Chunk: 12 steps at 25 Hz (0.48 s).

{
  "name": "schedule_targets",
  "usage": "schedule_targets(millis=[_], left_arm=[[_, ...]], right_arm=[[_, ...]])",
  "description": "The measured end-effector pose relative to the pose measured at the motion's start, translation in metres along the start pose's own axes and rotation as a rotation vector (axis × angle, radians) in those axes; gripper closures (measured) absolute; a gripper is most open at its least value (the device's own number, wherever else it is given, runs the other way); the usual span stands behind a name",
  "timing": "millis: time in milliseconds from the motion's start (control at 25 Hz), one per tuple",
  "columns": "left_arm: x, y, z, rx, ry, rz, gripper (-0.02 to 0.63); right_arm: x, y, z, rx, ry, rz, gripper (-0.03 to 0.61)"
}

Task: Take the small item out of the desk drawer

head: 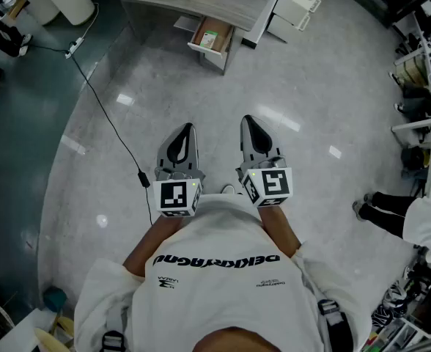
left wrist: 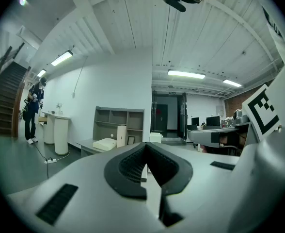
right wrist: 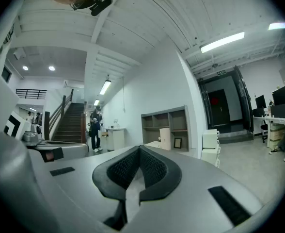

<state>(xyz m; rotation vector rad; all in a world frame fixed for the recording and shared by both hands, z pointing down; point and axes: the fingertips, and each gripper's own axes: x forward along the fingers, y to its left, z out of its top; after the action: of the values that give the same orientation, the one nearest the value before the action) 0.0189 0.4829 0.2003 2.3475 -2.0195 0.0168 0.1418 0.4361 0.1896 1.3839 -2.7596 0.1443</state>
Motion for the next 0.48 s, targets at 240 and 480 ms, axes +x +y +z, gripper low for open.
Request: schedule_targets(millis=[240, 480], left_arm=[[0.000, 0.014, -0.004, 0.013, 0.010, -0.015, 0.598], [-0.011, 0.032, -0.005, 0.006, 0.003, -0.047, 0.598]], right_arm=[[0.006, 0.004, 0.001, 0.049, -0.025, -0.047, 0.552], [0.006, 0.022, 0.003, 0.020, -0.036, -0.099, 0.552]])
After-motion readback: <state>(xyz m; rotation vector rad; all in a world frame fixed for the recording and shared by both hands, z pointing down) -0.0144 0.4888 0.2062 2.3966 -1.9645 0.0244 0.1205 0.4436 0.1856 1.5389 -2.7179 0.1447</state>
